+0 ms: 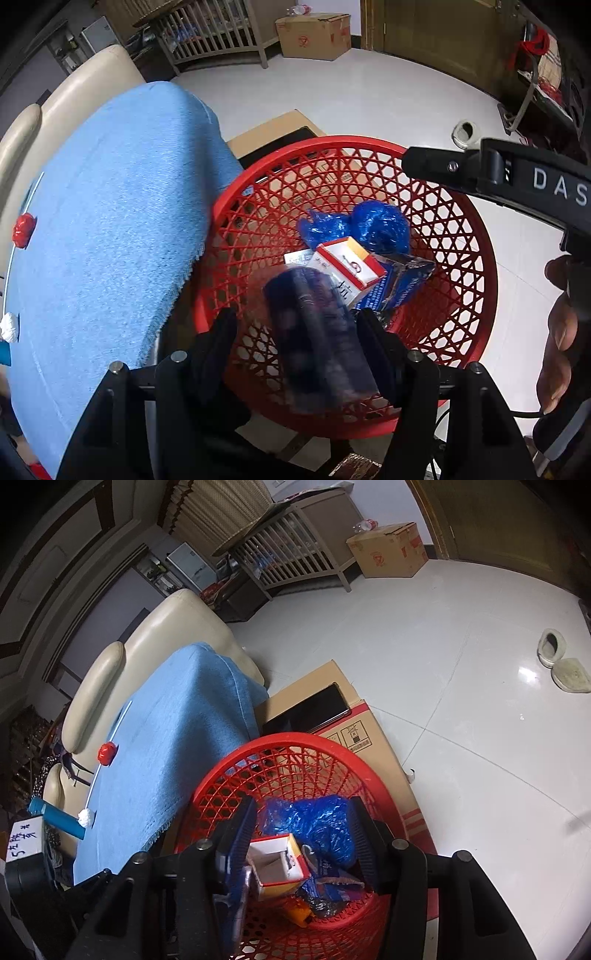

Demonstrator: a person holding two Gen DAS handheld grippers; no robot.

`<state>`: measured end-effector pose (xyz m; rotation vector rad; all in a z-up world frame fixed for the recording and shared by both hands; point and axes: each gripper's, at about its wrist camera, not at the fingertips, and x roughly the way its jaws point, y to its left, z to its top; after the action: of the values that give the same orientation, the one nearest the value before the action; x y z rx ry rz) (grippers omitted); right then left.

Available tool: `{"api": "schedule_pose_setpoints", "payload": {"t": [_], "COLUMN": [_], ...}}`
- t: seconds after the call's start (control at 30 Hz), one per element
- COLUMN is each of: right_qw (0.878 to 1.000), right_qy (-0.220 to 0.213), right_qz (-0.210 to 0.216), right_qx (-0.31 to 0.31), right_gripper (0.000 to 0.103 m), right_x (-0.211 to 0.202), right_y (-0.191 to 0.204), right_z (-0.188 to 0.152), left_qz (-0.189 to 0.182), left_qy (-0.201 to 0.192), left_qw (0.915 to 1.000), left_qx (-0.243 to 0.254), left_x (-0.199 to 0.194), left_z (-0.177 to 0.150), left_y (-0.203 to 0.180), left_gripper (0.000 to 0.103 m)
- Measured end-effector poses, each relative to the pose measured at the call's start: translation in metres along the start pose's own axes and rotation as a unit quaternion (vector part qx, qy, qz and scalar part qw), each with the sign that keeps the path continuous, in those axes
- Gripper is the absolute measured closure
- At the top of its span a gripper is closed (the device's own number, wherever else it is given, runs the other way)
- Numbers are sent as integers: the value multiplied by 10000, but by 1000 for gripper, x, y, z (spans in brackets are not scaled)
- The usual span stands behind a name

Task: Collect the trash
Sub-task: 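Open the left tool to drop the blue toothpaste box into the basket, then move both tools back over the table toward the red bag and tissue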

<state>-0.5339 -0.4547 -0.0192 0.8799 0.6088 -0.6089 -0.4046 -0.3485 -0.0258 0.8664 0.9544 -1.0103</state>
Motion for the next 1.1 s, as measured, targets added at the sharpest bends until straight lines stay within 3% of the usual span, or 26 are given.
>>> {"api": "schedule_pose_setpoints", "payload": {"t": [0.27, 0.4, 0.47, 0.53, 0.6, 0.8, 1.1], "right_qw": [9998, 9991, 9986, 9977, 9963, 9921, 9843], "right_qy": [50, 95, 136, 195, 247, 224, 275], "right_qz": [62, 127, 153, 174, 202, 228, 238], "right_qx": [-206, -388, -497, -626, -792, -1210, -1727], "right_gripper": [48, 46, 46, 46, 46, 46, 43], "right_x": [1, 3, 5, 9, 12, 13, 28], "right_y": [21, 41, 51, 64, 80, 124, 192], "right_z": [1, 1, -1, -4, -8, -13, -14], "left_qz": [11, -623, -249, -323, -553, -498, 366], "left_qy": [-198, -384, -543, -686, -861, -1272, -1399], "left_qw": [9994, 9944, 9944, 9914, 9848, 9596, 9183], "left_qx": [-300, -765, -875, -1064, -1406, -2459, -3685], "left_x": [-15, -33, -46, -57, -68, -91, -96], "left_z": [-6, -21, -28, -35, -46, -85, -148], "left_y": [29, 60, 71, 86, 110, 185, 280], "left_gripper": [35, 35, 34, 34, 34, 34, 32]}}
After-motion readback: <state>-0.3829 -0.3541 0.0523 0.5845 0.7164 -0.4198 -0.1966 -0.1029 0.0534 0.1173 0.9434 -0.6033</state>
